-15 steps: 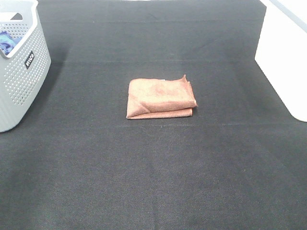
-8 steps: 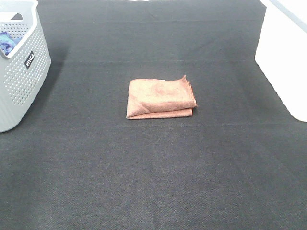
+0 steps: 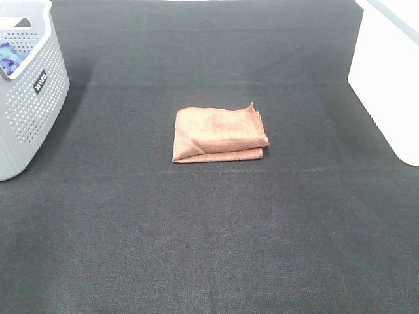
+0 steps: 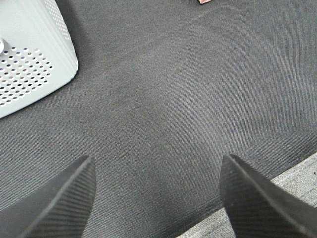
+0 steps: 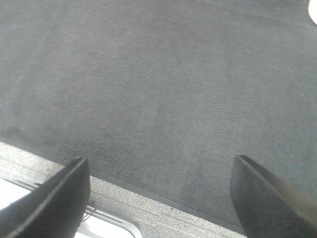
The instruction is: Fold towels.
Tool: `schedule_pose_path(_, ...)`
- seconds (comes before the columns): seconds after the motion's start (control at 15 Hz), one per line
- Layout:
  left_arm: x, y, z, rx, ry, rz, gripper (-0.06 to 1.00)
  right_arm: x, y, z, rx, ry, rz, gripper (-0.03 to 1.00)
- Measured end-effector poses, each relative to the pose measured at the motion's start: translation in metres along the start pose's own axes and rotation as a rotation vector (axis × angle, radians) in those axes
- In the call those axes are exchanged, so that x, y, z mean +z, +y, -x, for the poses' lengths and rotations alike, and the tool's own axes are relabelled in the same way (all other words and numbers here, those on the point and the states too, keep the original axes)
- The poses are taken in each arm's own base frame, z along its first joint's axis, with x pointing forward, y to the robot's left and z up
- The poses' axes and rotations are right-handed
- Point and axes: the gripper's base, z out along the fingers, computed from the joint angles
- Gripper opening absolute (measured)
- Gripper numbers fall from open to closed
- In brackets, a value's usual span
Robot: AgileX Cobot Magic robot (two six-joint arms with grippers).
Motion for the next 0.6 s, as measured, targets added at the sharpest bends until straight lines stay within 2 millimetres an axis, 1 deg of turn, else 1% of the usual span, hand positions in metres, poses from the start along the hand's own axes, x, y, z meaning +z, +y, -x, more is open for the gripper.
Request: schedule_pose_path(0.6,0.0001,0.0001,-0.0003,-0.003,0.000,0.003,0.68,0.0000,-0.0002,0.0000,0.003,0.000,-0.003,0.74)
